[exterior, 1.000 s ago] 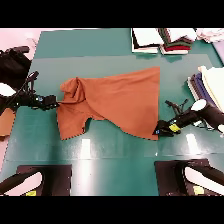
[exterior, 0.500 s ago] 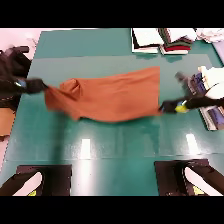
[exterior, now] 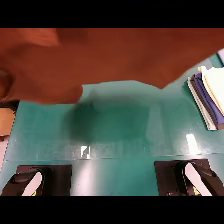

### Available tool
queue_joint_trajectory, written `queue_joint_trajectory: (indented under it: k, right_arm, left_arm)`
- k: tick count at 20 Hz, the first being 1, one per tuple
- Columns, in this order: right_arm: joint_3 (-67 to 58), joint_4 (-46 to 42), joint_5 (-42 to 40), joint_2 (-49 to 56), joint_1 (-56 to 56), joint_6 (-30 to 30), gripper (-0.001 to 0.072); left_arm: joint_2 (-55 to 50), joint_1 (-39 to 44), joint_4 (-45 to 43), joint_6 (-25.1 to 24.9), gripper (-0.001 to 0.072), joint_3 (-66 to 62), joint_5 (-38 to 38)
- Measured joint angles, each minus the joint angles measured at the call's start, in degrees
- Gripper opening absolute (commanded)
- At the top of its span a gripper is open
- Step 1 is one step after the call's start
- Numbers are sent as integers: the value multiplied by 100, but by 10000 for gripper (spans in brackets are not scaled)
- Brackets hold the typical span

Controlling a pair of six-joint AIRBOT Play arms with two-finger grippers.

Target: Fold the shirts.

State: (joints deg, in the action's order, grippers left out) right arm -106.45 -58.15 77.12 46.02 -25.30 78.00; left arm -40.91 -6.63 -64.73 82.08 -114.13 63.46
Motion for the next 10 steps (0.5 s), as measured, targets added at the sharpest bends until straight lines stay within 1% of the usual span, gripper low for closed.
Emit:
queue_joint_trajectory:
  k: [2, 5, 7, 10]
  right_arm:
    - [-640, 33, 186, 205, -210, 22, 21]
    - [-1029, 24, 466, 553, -354, 140, 20]
    - [-807, 35, 592, 774, -382, 188, 21]
    - [-66, -184, 699, 1213, -103, 229, 20]
  left_arm:
    - [11, 0, -291, 160, 24, -306, -2]
    - [-120, 0, -446, 302, 24, -94, 66]
    - [-400, 0, -374, 339, 24, 358, 258]
    - [-1123, 13, -63, 284, 24, 1231, 450]
